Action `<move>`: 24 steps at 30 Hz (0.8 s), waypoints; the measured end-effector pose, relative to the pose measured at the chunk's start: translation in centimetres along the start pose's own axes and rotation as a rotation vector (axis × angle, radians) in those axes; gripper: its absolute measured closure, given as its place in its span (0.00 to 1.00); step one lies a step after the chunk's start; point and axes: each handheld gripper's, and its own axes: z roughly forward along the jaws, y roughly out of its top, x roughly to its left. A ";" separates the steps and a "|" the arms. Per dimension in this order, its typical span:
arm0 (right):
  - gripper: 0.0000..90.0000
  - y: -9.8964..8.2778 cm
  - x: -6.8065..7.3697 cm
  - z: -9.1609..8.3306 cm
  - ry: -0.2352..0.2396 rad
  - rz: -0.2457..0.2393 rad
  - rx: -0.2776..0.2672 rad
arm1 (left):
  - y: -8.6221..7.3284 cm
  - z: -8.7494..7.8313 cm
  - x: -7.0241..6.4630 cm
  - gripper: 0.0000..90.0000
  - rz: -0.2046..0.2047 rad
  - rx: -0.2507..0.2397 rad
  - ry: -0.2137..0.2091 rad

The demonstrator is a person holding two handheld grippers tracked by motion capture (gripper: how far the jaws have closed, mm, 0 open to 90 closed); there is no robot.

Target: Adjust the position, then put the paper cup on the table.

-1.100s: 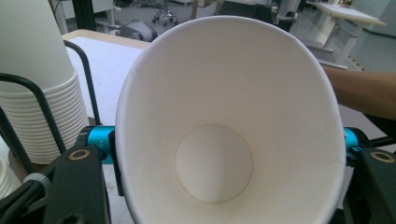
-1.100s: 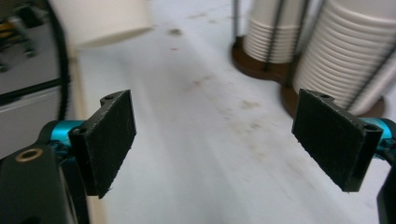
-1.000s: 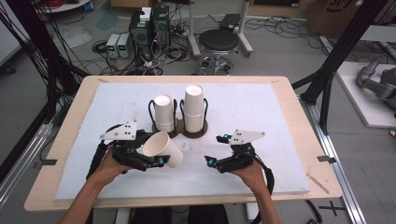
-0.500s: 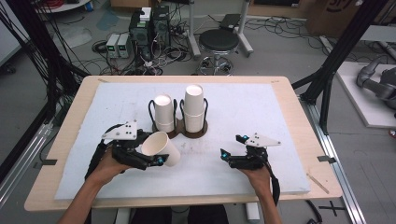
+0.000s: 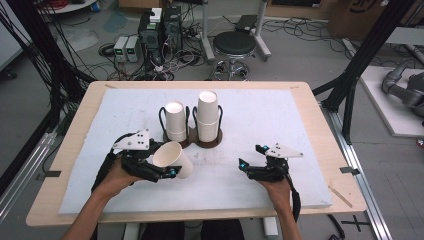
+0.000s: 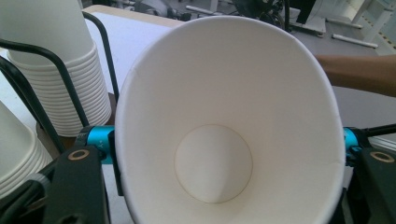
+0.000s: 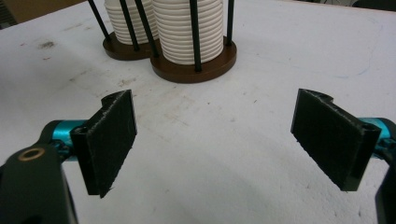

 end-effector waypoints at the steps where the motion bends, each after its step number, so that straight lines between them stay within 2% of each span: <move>1: 0.16 0.0 0.0 0.0 -0.004 0.001 -0.002 | 0.1 0.0 0.0 0.34 0.002 -0.001 -0.002; 13: 0.16 -0.4 -0.5 -0.1 -0.009 0.024 0.002 | 0.2 0.4 0.0 0.34 0.002 0.020 0.000; 20: 0.16 -0.6 -0.6 0.1 -0.010 0.015 0.008 | 0.3 1.7 0.2 0.34 0.007 0.082 0.019; 24: 0.17 -0.8 -0.7 0.3 -0.015 0.025 0.017 | 0.6 2.8 0.3 0.34 0.021 0.133 0.028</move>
